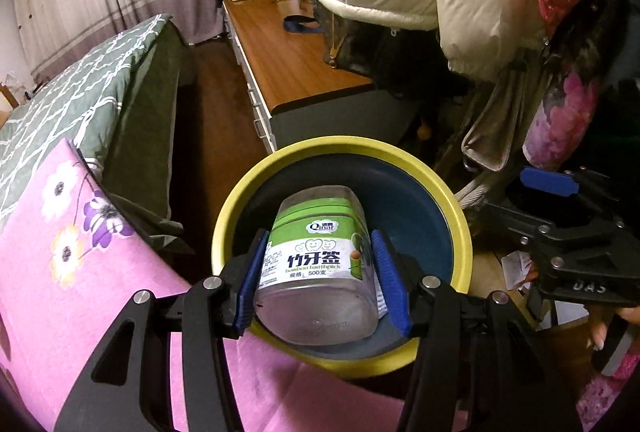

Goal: Collect trash
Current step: 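Carry the toothpaste jar over the yellow bin and release it, then move the right gripper to the white paper cup and grasp it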

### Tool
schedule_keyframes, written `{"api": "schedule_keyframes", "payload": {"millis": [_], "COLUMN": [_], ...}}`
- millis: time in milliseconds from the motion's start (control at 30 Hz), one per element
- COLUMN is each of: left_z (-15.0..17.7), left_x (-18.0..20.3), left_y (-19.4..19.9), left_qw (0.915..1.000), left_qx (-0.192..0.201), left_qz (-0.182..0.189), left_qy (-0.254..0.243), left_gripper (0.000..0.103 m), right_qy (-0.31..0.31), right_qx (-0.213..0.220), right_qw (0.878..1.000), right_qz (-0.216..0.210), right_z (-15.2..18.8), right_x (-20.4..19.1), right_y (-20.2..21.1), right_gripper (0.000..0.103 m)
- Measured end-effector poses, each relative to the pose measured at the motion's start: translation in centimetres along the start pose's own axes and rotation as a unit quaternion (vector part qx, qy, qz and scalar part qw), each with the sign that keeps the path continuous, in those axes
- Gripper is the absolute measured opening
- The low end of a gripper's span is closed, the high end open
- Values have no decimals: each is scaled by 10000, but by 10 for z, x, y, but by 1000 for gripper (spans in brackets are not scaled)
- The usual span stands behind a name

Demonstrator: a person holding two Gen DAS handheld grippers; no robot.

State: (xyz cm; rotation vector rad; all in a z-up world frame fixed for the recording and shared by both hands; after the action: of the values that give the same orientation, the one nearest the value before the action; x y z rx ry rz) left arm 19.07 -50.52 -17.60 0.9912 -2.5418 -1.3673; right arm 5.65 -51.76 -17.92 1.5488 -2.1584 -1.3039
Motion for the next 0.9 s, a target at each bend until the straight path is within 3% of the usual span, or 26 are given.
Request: {"api": "schedule_keyframes", "payload": {"millis": [100, 133, 200, 433, 567, 733, 800, 900], "left_z": [-1, -2, -1, 19, 51, 113, 144, 191], "left_x": [1, -1, -8, -53, -96, -165, -196, -240], "left_y": [-4, -3, 6, 68, 106, 149, 165, 182], "left_qw": [10000, 9999, 9996, 9955, 9879, 9661, 9518, 9328], "left_qx": [-37, -15, 126, 625, 862, 1052, 1058, 980], "left_qz": [-85, -130, -191, -437, -860, -1749, -2158, -2473], "left_qy": [24, 78, 183, 565, 959, 1584, 1903, 2430], "left_gripper": [54, 68, 79, 87, 90, 93, 94, 94], "right_qy": [-14, -17, -9, 123, 262, 496, 561, 746], "right_qx": [9, 15, 20, 7, 8, -14, -30, -94], "right_qw": [10000, 10000, 10000, 9999, 9996, 9986, 9983, 9969], "right_qz": [33, 41, 41, -26, -98, -159, -172, -233], "right_z": [0, 0, 0, -1, -2, -3, -2, -2], "right_x": [2, 3, 2, -12, -29, -59, -68, -91], "right_y": [1, 2, 3, 3, 3, 1, -1, -7], "right_gripper": [77, 77, 77, 77, 77, 77, 77, 77]}}
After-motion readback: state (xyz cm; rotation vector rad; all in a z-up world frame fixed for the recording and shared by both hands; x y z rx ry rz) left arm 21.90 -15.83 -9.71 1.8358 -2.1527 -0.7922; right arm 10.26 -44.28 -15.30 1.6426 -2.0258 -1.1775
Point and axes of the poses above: each gripper's, at about its wrist camera, not at the fingertips, and y roughly against the way its jaws point, x to its right, z to its underside, the point moved 5 cm from there along -y, roughly the way its jaws point, and after that the axes turned 15 degrees about -z, right-handed, at the moved point
